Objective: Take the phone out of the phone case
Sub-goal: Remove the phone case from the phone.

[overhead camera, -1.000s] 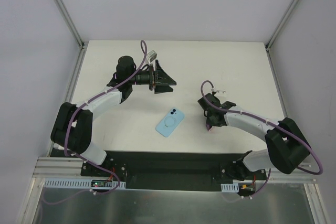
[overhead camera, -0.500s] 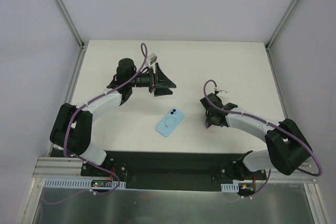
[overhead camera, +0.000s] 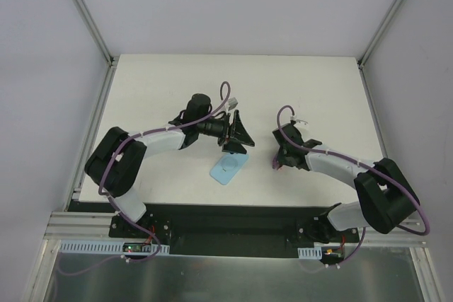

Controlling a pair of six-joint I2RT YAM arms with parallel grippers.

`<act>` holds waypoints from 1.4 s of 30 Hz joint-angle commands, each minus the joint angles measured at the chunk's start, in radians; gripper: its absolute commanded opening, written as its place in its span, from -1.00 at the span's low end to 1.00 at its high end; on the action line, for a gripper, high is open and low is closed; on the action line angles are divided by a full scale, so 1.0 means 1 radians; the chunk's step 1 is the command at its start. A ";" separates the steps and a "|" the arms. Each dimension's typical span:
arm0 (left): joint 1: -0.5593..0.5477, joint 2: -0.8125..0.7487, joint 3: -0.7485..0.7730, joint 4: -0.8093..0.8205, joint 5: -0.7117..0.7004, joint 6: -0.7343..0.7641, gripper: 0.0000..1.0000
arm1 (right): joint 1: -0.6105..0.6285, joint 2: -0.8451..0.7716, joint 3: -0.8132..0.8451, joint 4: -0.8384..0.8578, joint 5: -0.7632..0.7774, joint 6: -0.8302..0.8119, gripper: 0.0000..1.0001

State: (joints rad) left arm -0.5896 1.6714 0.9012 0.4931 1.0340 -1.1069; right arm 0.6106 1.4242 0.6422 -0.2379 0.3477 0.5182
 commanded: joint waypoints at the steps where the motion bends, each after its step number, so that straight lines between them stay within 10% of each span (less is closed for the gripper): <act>1: 0.001 0.001 0.047 -0.124 -0.038 0.145 0.46 | 0.002 0.232 -0.145 0.233 -0.288 0.049 -0.97; 18: -0.133 0.025 0.174 -0.534 -0.239 0.610 0.37 | 0.011 0.145 -0.066 0.083 -0.389 0.003 -0.97; 28: -0.268 -0.068 0.166 -0.527 -0.609 0.823 0.40 | 0.015 -0.042 0.045 -0.165 -0.516 0.040 -0.97; 42: -0.349 -0.162 0.087 -0.435 -0.704 0.914 0.49 | 0.011 -0.127 0.201 -0.313 -0.596 0.039 -0.97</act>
State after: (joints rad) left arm -0.8936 1.5776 1.0111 0.0273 0.3702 -0.2687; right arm 0.6224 1.3254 0.7456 -0.4786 -0.1917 0.5430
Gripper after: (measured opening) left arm 0.737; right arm 0.142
